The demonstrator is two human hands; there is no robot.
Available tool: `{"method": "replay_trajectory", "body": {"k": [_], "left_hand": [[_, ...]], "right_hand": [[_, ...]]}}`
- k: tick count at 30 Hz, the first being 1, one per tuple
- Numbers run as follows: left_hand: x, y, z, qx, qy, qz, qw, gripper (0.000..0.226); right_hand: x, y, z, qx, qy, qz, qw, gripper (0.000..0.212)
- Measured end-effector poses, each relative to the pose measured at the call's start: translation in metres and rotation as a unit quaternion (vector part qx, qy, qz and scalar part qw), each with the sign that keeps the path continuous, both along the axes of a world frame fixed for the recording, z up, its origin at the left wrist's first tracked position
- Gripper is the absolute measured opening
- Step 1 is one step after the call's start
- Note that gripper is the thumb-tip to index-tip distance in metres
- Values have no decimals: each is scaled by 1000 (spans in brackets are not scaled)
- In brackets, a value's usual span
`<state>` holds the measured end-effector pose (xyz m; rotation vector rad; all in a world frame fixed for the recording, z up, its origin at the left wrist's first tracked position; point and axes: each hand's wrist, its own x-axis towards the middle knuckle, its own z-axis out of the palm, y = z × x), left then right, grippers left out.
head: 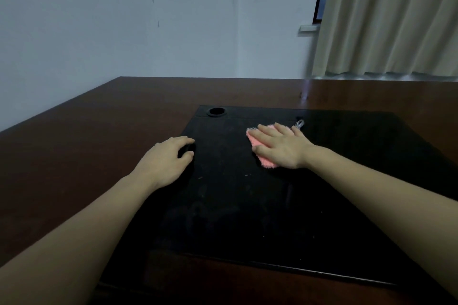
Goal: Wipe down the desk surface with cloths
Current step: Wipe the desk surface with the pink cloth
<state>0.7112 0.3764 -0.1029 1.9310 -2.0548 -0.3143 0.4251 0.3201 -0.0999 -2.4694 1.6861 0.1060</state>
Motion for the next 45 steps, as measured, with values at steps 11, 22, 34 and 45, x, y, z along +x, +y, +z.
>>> {"method": "replay_trajectory", "body": {"k": [11, 22, 34, 45], "left_hand": [[-1, -1, -6, -3, -11, -4, 1000, 45], [-2, -2, -8, -5, -26, -3, 1000, 47], [-1, 0, -7, 1, -17, -4, 1000, 51], [60, 5, 8, 3, -1, 38, 999, 46]], "right_hand": [[15, 84, 4, 24, 8, 134, 991, 60], [41, 6, -2, 8, -10, 65, 998, 59], [62, 26, -2, 2, 2, 77, 997, 60], [76, 65, 1, 20, -6, 131, 991, 59]]}}
